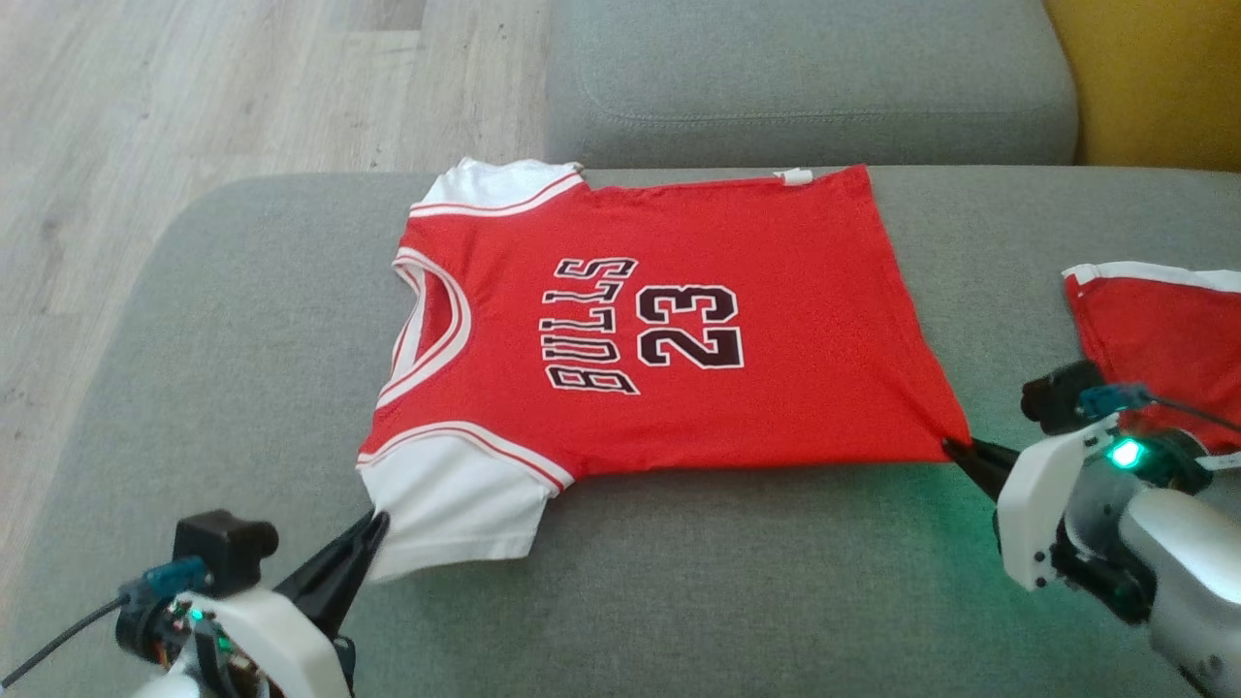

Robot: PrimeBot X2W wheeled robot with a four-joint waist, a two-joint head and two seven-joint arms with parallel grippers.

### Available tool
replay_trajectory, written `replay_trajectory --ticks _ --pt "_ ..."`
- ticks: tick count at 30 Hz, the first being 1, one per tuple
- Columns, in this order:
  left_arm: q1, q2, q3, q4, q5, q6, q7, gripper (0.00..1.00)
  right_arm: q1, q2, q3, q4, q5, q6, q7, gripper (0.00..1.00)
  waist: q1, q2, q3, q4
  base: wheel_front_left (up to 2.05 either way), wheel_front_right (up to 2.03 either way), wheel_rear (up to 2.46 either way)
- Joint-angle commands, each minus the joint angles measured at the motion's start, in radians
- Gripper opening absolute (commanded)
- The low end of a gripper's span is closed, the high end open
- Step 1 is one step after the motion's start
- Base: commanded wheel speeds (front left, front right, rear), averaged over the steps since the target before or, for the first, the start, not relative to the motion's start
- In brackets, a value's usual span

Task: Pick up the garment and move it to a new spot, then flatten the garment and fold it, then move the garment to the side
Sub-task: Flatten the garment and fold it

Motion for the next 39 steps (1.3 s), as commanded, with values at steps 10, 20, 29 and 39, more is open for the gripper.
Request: replay_trajectory --ticks 10,20,29,39 --pt "-0.143 0.055 0.070 -0.057 0.040 0.049 0.020 0.00 -0.060 -0.036 -0.035 -0.062 0.026 -0.001 0.030 0.00 0.0004 -0.0001 0.040 -0.015 0.00 0.00 0.00" --pt "-0.358 0.025 0.059 0.111 0.062 0.013 0.092 0.00 -0.160 0.034 -0.085 -0.003 0.076 -0.001 0.085 0.00 0.0004 -0.0001 0.129 -0.027 0.00 0.00 0.00" --pt "-0.542 -0.027 0.030 0.284 0.097 -0.022 0.098 0.00 -0.265 0.075 -0.080 0.049 0.065 -0.001 0.103 0.00 0.0004 -0.0001 0.220 -0.035 0.00 0.00 0.00" --pt "-0.732 -0.074 -0.024 0.470 0.148 -0.048 0.055 0.00 -0.373 0.122 -0.067 0.124 0.043 -0.001 0.079 0.00 0.0004 -0.0001 0.297 -0.047 0.00 0.00 0.00"
